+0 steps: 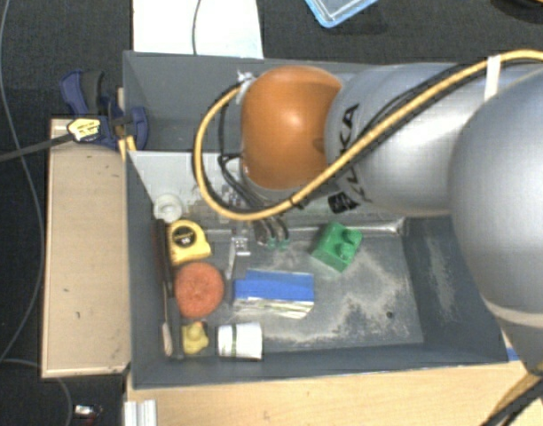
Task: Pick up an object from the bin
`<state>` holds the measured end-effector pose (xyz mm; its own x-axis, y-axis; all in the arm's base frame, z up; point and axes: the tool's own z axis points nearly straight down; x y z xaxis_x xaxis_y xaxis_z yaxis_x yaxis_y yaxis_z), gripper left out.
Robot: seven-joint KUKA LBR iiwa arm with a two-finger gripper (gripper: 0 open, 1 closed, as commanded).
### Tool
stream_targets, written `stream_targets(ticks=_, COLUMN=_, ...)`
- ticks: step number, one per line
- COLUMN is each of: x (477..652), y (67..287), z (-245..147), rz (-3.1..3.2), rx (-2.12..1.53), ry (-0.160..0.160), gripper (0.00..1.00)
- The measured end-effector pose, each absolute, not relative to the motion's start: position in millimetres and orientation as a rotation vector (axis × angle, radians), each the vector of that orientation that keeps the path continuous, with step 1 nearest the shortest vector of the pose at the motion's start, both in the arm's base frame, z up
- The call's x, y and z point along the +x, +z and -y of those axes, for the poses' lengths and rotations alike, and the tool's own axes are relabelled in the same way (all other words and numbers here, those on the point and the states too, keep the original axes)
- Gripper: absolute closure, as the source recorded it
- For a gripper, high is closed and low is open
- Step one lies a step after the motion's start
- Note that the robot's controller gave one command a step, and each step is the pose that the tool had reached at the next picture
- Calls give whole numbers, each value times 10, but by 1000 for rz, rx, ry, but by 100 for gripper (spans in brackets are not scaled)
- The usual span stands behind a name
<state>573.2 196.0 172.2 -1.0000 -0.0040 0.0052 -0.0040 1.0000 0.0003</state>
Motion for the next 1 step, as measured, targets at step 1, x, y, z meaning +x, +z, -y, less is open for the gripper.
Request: stream_targets(ticks=1, x=5752, y=1770, z=-1949, rz=3144, rx=-2, ry=-2, gripper=0)
